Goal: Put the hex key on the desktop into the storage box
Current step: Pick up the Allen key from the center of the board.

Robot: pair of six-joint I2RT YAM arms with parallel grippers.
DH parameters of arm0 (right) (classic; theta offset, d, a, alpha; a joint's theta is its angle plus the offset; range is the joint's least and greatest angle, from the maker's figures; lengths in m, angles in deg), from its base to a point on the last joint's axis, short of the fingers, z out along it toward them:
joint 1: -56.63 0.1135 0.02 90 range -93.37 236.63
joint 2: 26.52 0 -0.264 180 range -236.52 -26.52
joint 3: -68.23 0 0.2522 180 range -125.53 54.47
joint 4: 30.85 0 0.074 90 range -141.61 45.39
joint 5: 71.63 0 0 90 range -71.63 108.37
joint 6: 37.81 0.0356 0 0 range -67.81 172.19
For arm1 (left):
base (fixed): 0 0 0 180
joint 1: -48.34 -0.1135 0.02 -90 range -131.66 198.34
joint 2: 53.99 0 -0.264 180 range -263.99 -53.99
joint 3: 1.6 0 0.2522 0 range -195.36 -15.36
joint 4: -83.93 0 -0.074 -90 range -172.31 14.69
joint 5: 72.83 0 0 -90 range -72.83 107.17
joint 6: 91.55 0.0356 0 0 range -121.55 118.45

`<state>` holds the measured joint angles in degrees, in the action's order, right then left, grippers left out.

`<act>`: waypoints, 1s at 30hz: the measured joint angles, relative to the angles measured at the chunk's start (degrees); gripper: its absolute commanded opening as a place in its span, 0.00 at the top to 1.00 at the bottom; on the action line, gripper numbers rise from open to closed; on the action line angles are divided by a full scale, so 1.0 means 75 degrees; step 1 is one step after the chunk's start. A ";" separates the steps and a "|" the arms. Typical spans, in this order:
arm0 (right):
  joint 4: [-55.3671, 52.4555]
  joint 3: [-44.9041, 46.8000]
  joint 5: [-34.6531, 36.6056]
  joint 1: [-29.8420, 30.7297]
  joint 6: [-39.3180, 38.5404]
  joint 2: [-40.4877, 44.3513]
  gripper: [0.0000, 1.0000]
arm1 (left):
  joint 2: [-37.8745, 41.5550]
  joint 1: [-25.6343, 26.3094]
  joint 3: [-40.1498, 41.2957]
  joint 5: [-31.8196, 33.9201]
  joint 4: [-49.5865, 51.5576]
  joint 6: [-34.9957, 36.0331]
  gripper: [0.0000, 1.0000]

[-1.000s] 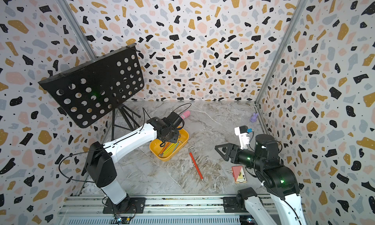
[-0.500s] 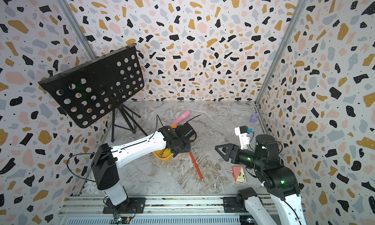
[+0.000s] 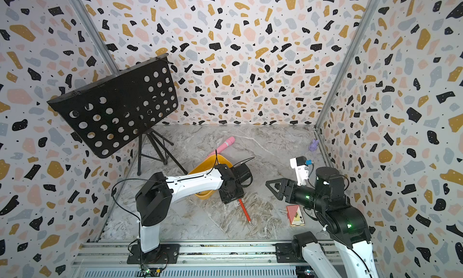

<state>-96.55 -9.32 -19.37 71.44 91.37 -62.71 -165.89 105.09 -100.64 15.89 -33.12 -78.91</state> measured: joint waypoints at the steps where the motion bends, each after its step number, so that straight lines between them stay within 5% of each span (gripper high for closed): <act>1: 0.0000 0.0000 0.0000 0.0000 -0.0003 0.0000 0.32 | -0.0038 0.0000 -0.0038 -0.0020 -0.0003 -0.0044 0.49; 17: -0.0047 0.0000 0.0000 0.0000 -0.0003 0.0038 0.33 | -0.1000 -0.0023 -0.0495 -0.0504 -0.0312 -0.0463 0.50; 30: -0.0052 0.0000 0.0003 0.0000 -0.0006 0.0044 0.32 | -0.1204 -0.0058 -0.0525 -0.0635 -0.0399 -0.0580 0.72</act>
<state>-96.95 -9.32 -19.35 71.44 91.32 -62.38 -174.91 104.66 -104.57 11.12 -36.11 -83.26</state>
